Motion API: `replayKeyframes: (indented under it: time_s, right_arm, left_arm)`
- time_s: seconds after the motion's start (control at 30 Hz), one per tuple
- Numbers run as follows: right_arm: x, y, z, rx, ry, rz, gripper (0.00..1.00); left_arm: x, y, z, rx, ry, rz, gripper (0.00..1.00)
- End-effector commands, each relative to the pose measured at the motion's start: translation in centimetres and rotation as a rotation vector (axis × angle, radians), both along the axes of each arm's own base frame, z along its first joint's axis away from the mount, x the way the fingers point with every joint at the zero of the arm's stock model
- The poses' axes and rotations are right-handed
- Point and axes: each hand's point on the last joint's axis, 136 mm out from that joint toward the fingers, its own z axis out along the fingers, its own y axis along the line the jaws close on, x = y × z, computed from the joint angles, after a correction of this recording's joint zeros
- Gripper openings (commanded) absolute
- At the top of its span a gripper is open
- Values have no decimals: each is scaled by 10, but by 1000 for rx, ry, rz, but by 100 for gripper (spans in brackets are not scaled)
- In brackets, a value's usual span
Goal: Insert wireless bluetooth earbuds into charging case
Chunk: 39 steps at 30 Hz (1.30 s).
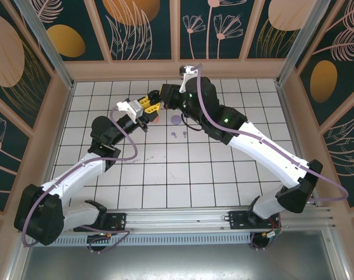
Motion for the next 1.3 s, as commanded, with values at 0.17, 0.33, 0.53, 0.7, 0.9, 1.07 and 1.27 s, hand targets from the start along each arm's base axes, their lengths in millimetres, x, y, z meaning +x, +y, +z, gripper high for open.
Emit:
replayKeyframes:
  time_s: [0.17, 0.33, 0.53, 0.7, 0.9, 1.07, 1.27]
  right_arm:
    - [-11, -2, 32, 78, -67, 5, 15]
    - [-11, 6, 23, 66, -49, 19, 14]
    - [-9, 11, 11, 55, -30, 23, 14]
    - [-8, 17, 4, 51, -15, 38, 14]
    - [-5, 23, -6, 37, 3, 43, 14]
    - [-3, 27, -12, 27, 11, 49, 14]
    - [-3, 28, -18, 16, 25, 51, 14]
  left_arm:
    - [-1, 0, 18, -41, -43, -5, 0]
    - [-1, 0, 20, -42, -46, -4, 0]
    - [-2, 0, 23, -45, -53, -5, 0]
    - [-3, 0, 25, -46, -56, -6, 0]
    - [-3, 0, 26, -49, -56, -8, 0]
    - [-3, 0, 27, -48, -59, -7, 0]
    - [-2, 0, 27, -46, -60, -5, 0]
